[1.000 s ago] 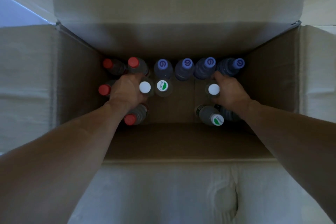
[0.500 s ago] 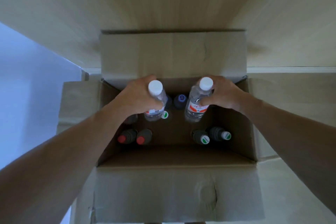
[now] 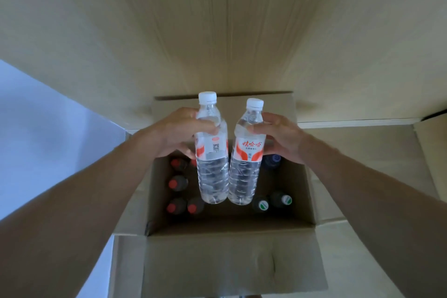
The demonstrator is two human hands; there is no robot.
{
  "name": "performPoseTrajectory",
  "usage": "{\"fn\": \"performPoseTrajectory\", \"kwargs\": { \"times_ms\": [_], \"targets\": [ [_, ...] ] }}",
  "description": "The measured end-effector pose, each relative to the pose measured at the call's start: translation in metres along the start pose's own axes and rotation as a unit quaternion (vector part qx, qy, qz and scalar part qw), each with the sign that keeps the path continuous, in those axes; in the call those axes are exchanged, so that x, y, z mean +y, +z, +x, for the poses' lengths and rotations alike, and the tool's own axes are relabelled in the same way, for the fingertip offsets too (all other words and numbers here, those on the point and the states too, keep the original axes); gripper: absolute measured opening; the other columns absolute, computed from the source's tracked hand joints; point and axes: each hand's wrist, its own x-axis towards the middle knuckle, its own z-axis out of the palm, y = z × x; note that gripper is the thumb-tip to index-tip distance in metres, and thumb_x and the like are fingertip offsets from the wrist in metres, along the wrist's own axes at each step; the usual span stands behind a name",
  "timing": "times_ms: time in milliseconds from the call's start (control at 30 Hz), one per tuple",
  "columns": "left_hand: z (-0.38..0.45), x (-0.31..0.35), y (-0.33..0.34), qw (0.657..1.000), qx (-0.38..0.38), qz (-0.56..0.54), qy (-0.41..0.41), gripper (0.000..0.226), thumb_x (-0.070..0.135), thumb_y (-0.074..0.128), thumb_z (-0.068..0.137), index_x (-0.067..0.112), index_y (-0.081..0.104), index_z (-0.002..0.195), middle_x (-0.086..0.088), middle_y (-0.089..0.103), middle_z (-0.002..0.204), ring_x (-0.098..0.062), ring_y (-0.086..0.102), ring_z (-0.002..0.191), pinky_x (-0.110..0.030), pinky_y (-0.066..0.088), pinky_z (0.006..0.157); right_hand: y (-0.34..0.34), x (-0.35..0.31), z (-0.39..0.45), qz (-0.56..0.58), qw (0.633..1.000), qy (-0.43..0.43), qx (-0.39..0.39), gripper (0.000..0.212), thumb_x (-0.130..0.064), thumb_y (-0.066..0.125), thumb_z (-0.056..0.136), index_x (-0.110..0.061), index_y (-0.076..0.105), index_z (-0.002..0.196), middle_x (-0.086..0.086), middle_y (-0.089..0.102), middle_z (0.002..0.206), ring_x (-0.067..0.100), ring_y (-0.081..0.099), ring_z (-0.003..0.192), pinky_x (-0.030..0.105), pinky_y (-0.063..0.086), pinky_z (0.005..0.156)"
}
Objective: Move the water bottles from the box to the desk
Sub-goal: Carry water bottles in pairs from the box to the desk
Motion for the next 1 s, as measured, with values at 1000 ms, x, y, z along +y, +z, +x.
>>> {"fn": "performPoseTrajectory", "kwargs": {
  "times_ms": [1000],
  "targets": [
    [-0.133,0.070,0.077,0.989,-0.136,-0.058,-0.023,0.069,0.042,0.086,0.068,0.024,0.056,0.128,-0.005,0.075,0.116,-0.028,0.071,0.108,-0.056,0.054,0.094,0.038,-0.022,-0.195,0.195,0.961,0.054,0.187,0.051,-0.060,0.050,0.095,-0.017,0.062,0.119,0.015,0.073,0.110,0.034,0.069,0.106,0.064,0.049,0.095]
  ]
}}
